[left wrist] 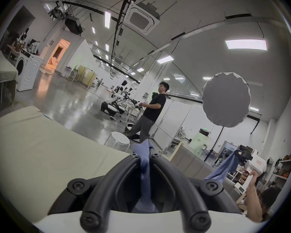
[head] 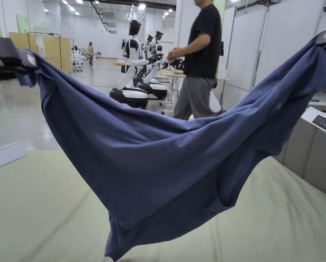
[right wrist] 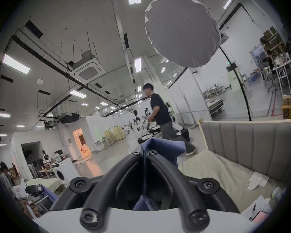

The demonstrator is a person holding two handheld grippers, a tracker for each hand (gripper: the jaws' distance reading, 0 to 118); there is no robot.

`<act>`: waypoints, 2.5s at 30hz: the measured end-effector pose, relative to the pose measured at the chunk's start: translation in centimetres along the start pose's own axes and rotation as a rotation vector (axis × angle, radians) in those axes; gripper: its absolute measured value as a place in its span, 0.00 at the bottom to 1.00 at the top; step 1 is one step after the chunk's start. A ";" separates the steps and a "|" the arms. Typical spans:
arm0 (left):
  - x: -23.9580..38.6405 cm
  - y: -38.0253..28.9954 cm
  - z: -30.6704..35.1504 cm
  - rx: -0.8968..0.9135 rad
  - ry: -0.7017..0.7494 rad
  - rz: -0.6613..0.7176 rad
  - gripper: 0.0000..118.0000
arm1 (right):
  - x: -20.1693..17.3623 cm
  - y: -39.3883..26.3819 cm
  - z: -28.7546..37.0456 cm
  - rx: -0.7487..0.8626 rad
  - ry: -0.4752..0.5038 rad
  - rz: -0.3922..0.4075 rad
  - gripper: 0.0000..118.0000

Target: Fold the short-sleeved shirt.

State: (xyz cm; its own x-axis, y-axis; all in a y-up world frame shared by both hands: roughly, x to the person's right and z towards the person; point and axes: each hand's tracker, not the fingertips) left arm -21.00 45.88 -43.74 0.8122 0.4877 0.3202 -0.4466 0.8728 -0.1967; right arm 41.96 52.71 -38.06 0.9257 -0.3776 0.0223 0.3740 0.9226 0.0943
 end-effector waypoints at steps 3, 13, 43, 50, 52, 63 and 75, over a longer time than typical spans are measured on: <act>1.1 1.5 -3.5 0.008 0.044 -0.029 0.04 | -0.1 0.4 -2.3 0.010 -0.032 0.008 0.04; 5.3 3.2 -14.6 0.058 0.085 -0.131 0.04 | 0.2 -1.2 -9.9 0.085 -0.121 0.065 0.04; -16.9 -25.1 -6.5 -0.495 0.348 -0.042 0.04 | 11.6 -35.0 -0.2 -0.462 -0.091 -0.049 0.04; -16.4 -25.7 -2.3 -0.540 0.307 -0.045 0.04 | 12.5 -35.1 5.6 -0.473 -0.095 -0.088 0.04; -16.0 -25.7 -0.8 -0.546 0.300 -0.049 0.04 | 12.8 -34.8 7.4 -0.458 -0.111 -0.106 0.04; -16.0 -25.9 10.1 -0.552 0.301 0.013 0.04 | 12.6 -33.0 19.8 -0.408 -0.163 -0.146 0.04; -14.9 -26.7 20.4 -0.547 0.345 0.069 0.04 | 10.9 -33.3 30.4 -0.450 -0.236 -0.082 0.04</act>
State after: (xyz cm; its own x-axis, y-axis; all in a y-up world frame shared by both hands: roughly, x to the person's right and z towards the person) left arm -28.83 15.66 -24.31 0.9033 0.4290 -0.0084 -0.3201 0.6608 -0.6789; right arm 37.85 15.48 -10.75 0.8735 -0.4101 0.2622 0.4806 0.8121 -0.3310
